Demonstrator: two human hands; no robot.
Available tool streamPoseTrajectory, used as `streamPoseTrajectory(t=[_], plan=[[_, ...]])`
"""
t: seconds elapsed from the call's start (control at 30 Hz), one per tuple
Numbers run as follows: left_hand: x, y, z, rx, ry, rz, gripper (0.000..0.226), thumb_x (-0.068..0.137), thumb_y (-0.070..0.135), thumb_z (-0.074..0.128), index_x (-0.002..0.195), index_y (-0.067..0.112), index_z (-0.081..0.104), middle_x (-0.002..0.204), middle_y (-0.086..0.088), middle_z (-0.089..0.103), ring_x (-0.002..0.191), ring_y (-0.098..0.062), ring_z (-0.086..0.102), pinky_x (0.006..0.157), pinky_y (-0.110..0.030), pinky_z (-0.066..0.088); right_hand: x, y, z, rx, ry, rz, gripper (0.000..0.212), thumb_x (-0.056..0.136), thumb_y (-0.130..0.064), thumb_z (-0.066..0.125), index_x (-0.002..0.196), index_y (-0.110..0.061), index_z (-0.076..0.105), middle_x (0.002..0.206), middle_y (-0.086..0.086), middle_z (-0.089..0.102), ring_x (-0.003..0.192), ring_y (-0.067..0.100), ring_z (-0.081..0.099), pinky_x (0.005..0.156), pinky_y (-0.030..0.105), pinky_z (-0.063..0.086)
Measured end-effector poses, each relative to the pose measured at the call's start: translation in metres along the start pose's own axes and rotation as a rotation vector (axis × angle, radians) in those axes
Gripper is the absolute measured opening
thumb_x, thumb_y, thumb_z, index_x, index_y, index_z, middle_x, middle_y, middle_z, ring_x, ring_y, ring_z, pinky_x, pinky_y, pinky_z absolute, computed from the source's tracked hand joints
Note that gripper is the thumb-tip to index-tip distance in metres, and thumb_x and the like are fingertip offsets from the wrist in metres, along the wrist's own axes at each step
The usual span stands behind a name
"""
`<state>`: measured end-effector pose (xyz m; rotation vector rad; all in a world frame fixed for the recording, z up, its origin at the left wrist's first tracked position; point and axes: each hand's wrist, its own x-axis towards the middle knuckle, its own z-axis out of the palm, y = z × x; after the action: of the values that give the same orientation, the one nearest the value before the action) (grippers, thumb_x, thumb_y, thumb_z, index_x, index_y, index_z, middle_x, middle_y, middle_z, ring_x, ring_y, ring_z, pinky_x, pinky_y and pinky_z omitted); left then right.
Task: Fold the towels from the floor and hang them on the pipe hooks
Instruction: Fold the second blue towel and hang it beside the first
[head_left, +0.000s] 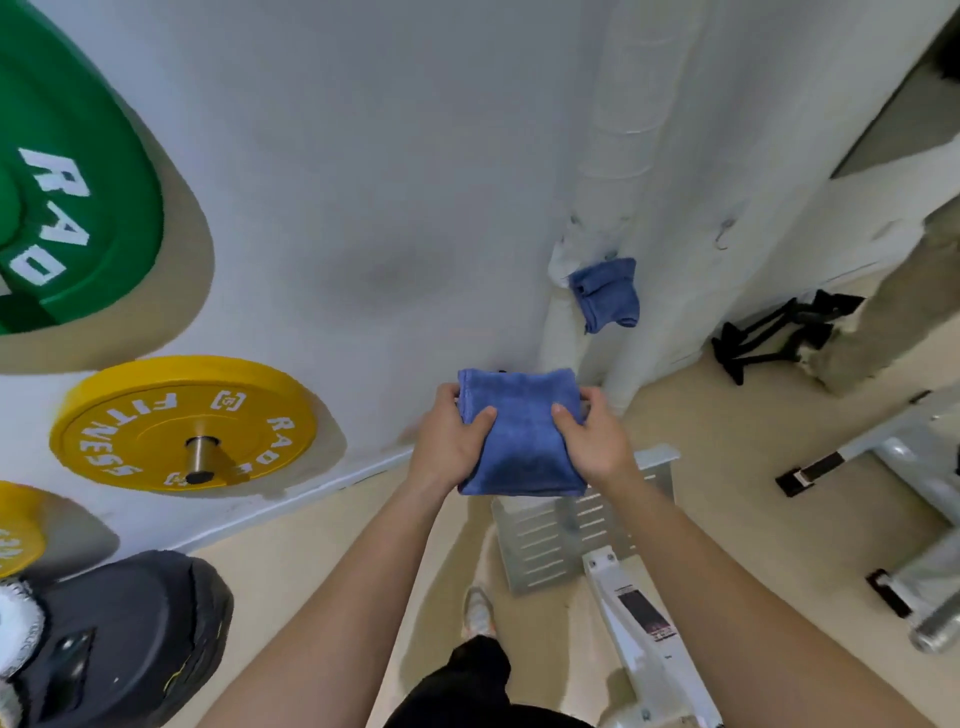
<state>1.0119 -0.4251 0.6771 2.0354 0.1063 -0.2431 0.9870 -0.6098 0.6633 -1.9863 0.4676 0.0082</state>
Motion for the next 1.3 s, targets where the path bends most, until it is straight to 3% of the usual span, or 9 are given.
streamPoseTrajectory(t=[0.13, 0.33, 0.43, 0.6, 0.73, 0.97, 1.1, 1.2, 1.3], plan=[[0.066, 0.043, 0.038, -0.008, -0.098, 0.031, 0.025, 0.092, 0.027, 0.058, 0.115, 0.019, 0.051, 0.099, 0.002, 0.065, 0.088, -0.018, 0.061, 0.073, -0.031, 0.048, 0.057, -0.004, -0.043, -0.001, 0.084, 0.069, 0.038, 0.090, -0.024, 0.069, 0.122, -0.015, 0.051, 0.097, -0.003, 0.061, 0.093, 0.024, 0.061, 0.076, 0.031, 0.046], [0.134, 0.101, 0.103, 0.014, -0.243, 0.217, 0.019, 0.096, 0.018, 0.056, 0.114, 0.019, 0.052, 0.090, 0.014, 0.057, 0.079, 0.000, 0.054, 0.064, -0.008, 0.040, 0.124, 0.002, -0.113, -0.010, 0.255, 0.132, 0.040, 0.090, -0.018, 0.069, 0.127, -0.015, 0.053, 0.099, 0.003, 0.064, 0.092, 0.026, 0.064, 0.076, 0.031, 0.049], [0.157, 0.127, 0.136, 0.017, -0.296, 0.268, 0.028, 0.096, 0.022, 0.058, 0.122, 0.015, 0.054, 0.104, 0.001, 0.065, 0.092, -0.017, 0.061, 0.077, -0.021, 0.044, 0.149, 0.009, -0.148, -0.038, 0.280, 0.156, 0.034, 0.092, -0.024, 0.068, 0.122, -0.022, 0.052, 0.102, 0.004, 0.065, 0.095, 0.028, 0.064, 0.088, 0.045, 0.052], [0.191, 0.161, 0.196, 0.046, -0.309, 0.349, 0.026, 0.095, 0.017, 0.059, 0.119, 0.011, 0.054, 0.101, -0.001, 0.061, 0.086, -0.015, 0.059, 0.070, -0.022, 0.043, 0.198, 0.027, -0.201, -0.069, 0.329, 0.130, 0.028, 0.090, -0.017, 0.068, 0.109, -0.027, 0.049, 0.089, -0.004, 0.061, 0.089, 0.026, 0.063, 0.086, 0.048, 0.053], [0.221, 0.184, 0.246, 0.097, -0.300, 0.273, 0.032, 0.094, 0.021, 0.060, 0.123, 0.007, 0.056, 0.110, -0.010, 0.066, 0.101, -0.028, 0.063, 0.091, -0.040, 0.050, 0.253, 0.049, -0.235, -0.110, 0.325, 0.137, 0.030, 0.090, -0.017, 0.067, 0.117, -0.017, 0.054, 0.094, -0.002, 0.060, 0.091, 0.026, 0.062, 0.080, 0.040, 0.050], [0.297, 0.224, 0.343, 0.067, -0.239, 0.109, 0.026, 0.093, 0.029, 0.059, 0.112, 0.011, 0.054, 0.102, -0.010, 0.066, 0.095, -0.033, 0.064, 0.084, -0.047, 0.054, 0.376, 0.091, -0.289, -0.160, 0.295, 0.145, 0.034, 0.088, -0.027, 0.063, 0.119, -0.021, 0.052, 0.100, 0.000, 0.065, 0.092, 0.025, 0.062, 0.081, 0.044, 0.052], [0.347, 0.238, 0.394, -0.016, -0.187, 0.016, 0.012, 0.097, 0.027, 0.058, 0.103, 0.023, 0.048, 0.089, 0.006, 0.058, 0.079, -0.017, 0.060, 0.077, -0.036, 0.052, 0.447, 0.107, -0.310, -0.102, 0.282, 0.119, 0.034, 0.091, -0.028, 0.062, 0.121, -0.014, 0.053, 0.098, 0.001, 0.062, 0.090, 0.025, 0.060, 0.074, 0.034, 0.042], [0.379, 0.240, 0.425, -0.125, -0.154, -0.033, 0.012, 0.095, 0.032, 0.059, 0.101, 0.025, 0.052, 0.090, 0.006, 0.063, 0.088, -0.026, 0.067, 0.081, -0.051, 0.059, 0.492, 0.116, -0.323, -0.123, 0.283, 0.071, 0.034, 0.095, -0.030, 0.060, 0.123, -0.011, 0.054, 0.101, 0.000, 0.059, 0.090, 0.021, 0.054, 0.076, 0.033, 0.040], [0.405, 0.238, 0.445, -0.137, -0.131, -0.013, 0.006, 0.094, 0.036, 0.058, 0.094, 0.032, 0.053, 0.091, 0.002, 0.066, 0.089, -0.029, 0.069, 0.080, -0.053, 0.059, 0.530, 0.125, -0.335, -0.113, 0.293, 0.019, 0.028, 0.093, -0.022, 0.060, 0.117, -0.009, 0.057, 0.101, 0.002, 0.061, 0.091, 0.022, 0.055, 0.079, 0.035, 0.044]])
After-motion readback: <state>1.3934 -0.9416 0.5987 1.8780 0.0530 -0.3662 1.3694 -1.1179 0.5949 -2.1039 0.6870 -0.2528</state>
